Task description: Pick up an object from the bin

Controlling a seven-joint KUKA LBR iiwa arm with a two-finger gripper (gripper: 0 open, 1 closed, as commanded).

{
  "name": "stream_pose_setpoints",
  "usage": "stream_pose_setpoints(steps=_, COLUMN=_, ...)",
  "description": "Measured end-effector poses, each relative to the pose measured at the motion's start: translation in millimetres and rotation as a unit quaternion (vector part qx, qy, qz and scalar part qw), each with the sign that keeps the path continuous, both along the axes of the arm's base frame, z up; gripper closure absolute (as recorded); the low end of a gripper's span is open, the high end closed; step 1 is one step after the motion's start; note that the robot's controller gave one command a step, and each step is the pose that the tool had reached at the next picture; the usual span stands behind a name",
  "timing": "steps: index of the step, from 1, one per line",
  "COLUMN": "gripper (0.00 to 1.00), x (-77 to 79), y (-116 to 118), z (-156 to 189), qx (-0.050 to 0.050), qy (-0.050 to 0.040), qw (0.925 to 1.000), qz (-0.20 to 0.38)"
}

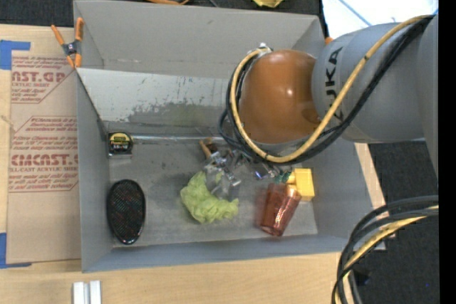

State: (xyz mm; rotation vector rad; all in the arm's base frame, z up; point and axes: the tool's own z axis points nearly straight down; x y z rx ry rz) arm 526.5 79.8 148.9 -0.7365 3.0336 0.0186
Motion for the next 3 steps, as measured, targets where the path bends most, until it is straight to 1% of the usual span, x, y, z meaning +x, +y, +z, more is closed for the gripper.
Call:
stream_pose_setpoints(steps=1, gripper=1.00, x=56.8, y=4, z=19, qx=0.003, qy=-0.0037, qw=0.9992, qz=-0.040)
stream_pose_setpoints(steps=2, gripper=1.00, x=-2.6, y=-7, z=113, qx=-0.001, qy=0.0077, qw=0.9999, qz=0.010)
stream_pose_setpoints(steps=3, gripper=1.00, x=6.7, y=-5, z=116, qx=0.001, qy=-0.0047, qw=1.0000, qz=0.005)
